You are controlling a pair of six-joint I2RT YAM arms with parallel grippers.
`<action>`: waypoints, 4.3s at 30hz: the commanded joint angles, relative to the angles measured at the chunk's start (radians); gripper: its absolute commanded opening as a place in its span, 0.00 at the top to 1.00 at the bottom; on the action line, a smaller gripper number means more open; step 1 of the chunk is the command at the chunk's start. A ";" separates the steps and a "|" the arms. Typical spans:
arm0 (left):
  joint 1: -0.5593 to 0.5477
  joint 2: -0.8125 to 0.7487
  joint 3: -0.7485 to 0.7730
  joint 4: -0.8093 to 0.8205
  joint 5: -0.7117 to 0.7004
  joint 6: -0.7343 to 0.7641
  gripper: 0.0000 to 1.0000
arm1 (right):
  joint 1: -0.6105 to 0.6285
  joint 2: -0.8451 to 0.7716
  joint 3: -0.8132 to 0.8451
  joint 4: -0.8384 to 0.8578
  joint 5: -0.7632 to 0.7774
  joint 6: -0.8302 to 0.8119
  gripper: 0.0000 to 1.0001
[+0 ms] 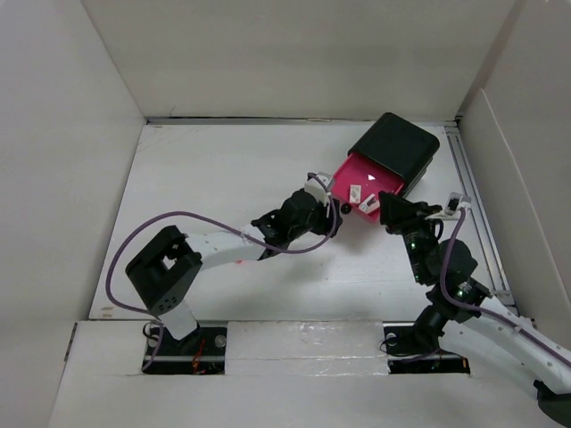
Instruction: Organize the desk
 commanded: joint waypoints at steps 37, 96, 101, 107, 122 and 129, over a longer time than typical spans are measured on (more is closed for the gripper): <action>0.019 0.217 0.289 0.091 0.136 0.046 0.90 | -0.005 0.019 0.038 0.047 -0.052 -0.018 0.55; -0.008 0.642 0.831 0.142 -0.069 -0.060 0.70 | -0.005 -0.040 0.020 0.044 -0.021 -0.016 0.55; -0.008 0.621 0.826 0.139 -0.046 -0.054 0.59 | -0.005 -0.037 0.017 0.047 -0.020 -0.015 0.55; -0.008 0.488 0.668 0.206 -0.043 -0.043 0.46 | -0.005 -0.043 0.015 0.048 -0.012 -0.018 0.55; 0.029 0.338 0.381 0.168 -0.030 0.035 0.46 | -0.005 -0.027 0.018 0.051 -0.024 -0.016 0.87; 0.042 0.492 0.573 0.073 0.018 0.142 0.46 | -0.005 -0.015 0.032 0.031 -0.027 -0.018 0.95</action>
